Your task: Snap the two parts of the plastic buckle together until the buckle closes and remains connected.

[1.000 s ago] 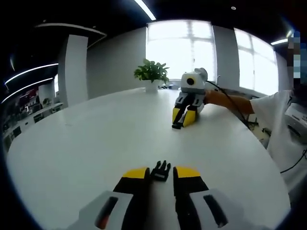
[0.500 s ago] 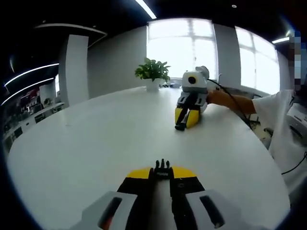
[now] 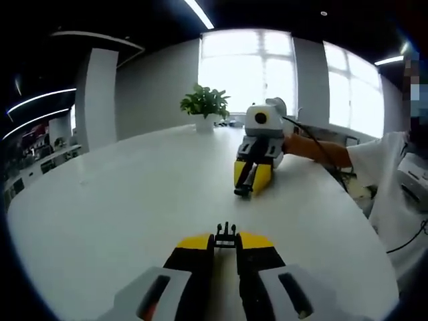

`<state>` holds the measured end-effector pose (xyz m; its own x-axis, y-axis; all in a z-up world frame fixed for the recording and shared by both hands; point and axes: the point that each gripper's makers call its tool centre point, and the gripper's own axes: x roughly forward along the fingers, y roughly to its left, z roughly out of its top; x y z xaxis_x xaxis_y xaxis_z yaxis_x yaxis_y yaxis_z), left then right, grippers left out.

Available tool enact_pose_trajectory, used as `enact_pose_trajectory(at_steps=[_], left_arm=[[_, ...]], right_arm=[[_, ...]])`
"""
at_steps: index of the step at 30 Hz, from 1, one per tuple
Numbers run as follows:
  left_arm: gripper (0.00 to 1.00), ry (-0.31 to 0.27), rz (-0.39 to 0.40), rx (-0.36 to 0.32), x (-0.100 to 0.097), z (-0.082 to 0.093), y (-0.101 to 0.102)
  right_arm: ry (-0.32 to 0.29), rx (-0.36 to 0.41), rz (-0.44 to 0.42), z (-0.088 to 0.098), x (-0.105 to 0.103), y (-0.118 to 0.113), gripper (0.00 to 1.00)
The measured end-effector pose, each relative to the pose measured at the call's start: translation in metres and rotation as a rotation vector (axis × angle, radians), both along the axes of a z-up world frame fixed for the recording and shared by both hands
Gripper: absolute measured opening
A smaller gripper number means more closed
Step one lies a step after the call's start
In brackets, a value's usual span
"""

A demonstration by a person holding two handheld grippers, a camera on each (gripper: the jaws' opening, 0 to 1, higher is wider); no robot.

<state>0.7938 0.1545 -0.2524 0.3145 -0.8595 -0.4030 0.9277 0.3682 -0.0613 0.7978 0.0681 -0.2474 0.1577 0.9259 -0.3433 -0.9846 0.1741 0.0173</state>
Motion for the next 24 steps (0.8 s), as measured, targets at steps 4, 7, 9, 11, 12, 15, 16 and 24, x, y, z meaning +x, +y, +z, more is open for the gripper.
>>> enact_pose_trajectory(at_steps=[4, 7, 9, 11, 12, 15, 16, 24], left_arm=[[0.12, -0.010, -0.010, 0.010, -0.001, -0.001, -0.007], [0.12, -0.009, -0.022, 0.010, -0.003, -0.002, -0.013], [0.12, -0.012, -0.030, 0.020, -0.003, -0.003, -0.016], [0.12, -0.015, -0.038, 0.025, -0.004, -0.003, -0.019], [0.12, -0.018, -0.042, 0.026, -0.005, -0.003, -0.020], [0.12, -0.027, -0.046, 0.009, -0.006, 0.002, -0.022], [0.12, -0.025, -0.047, -0.002, -0.007, 0.004, -0.023], [0.12, -0.033, -0.066, -0.011, -0.011, 0.011, -0.028]], right_arm=[[-0.011, -0.007, 0.012, 0.001, -0.001, 0.002, 0.12], [-0.021, -0.015, 0.027, 0.003, -0.004, 0.005, 0.12], [-0.027, -0.020, 0.040, 0.004, -0.006, 0.007, 0.12], [-0.032, -0.024, 0.045, 0.004, -0.006, 0.009, 0.12], [-0.033, -0.029, 0.047, 0.004, -0.007, 0.009, 0.12], [-0.039, -0.046, 0.051, 0.001, -0.011, 0.011, 0.12], [-0.044, -0.050, 0.055, 0.000, -0.012, 0.013, 0.12], [-0.067, -0.033, 0.063, 0.007, -0.012, 0.020, 0.12]])
